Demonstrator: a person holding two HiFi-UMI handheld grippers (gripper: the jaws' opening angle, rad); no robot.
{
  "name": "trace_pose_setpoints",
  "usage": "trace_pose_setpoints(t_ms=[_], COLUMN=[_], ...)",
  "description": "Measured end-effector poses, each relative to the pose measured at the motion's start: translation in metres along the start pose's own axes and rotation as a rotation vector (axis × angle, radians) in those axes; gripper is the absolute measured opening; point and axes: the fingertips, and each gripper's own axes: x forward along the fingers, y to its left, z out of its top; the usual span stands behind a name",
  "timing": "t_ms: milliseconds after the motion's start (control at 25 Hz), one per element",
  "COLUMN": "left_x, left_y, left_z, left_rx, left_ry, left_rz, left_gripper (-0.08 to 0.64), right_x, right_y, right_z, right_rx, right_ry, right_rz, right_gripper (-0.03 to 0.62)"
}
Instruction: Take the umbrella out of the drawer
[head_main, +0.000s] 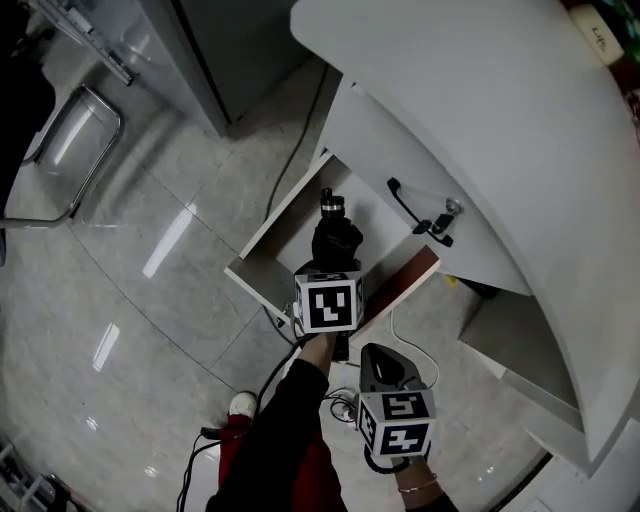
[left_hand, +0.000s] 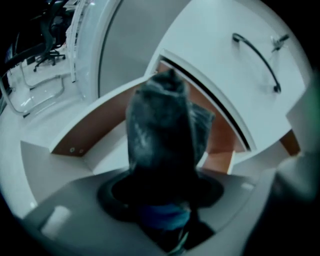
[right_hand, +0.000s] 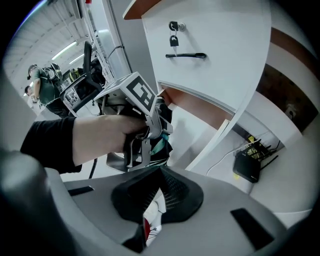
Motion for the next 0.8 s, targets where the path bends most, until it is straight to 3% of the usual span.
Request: trace_pose_setpoints(t_ms=[800], left_x=[-0.11], left_y=[-0.031], left_z=[0.011], left_rx=[0.087], left_ry=[-0.084], left_rz=[-0.1], left_gripper=[0.247], right_x=[-0.062], right_y=[0.032], right_z=[0.004], right_rx=[0.007], right_ry=[-0.082], right_rz=[-0.026], right_gripper=[-0.002])
